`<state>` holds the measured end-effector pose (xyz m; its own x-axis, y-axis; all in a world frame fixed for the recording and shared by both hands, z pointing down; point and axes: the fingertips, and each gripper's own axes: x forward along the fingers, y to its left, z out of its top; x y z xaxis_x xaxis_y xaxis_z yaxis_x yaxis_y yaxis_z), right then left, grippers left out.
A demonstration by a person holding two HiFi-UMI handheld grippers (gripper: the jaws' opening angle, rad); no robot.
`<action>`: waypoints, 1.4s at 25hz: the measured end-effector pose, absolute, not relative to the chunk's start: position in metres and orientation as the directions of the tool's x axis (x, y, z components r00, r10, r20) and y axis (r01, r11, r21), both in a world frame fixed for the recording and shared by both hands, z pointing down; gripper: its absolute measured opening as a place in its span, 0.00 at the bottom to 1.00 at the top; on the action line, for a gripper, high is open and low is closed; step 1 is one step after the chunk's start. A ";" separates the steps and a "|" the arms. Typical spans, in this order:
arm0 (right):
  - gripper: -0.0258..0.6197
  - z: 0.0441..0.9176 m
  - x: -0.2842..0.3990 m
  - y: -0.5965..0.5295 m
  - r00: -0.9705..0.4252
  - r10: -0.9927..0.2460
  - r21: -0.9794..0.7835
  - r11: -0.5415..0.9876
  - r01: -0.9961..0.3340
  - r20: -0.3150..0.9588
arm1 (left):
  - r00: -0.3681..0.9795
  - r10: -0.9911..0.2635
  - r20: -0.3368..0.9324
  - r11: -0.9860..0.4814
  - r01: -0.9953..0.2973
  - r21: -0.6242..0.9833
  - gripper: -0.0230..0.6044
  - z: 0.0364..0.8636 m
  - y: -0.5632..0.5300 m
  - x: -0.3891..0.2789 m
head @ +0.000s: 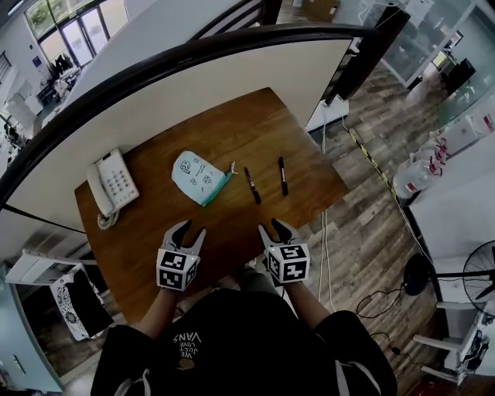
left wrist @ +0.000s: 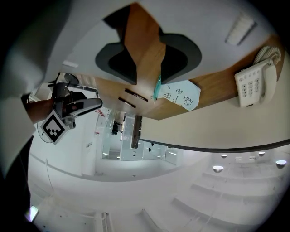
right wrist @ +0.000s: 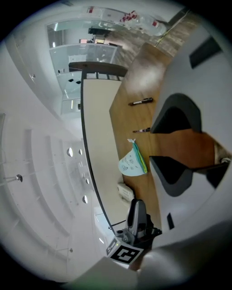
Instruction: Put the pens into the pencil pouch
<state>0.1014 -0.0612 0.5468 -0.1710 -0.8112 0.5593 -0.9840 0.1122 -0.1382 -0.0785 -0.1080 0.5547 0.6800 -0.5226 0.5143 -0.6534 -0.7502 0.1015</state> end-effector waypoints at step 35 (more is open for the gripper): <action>0.24 0.653 0.118 -0.158 -0.320 -0.560 0.002 0.499 -0.867 0.765 | 0.390 -0.528 0.754 -0.733 -0.657 -0.173 0.28 0.653 -0.197 -0.022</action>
<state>0.1178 -0.1579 0.6535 -0.3198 -0.5596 0.7646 -0.8668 0.4986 0.0024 -0.0216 -0.1969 0.6526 0.3903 -0.5279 0.7543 -0.6573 -0.7334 -0.1732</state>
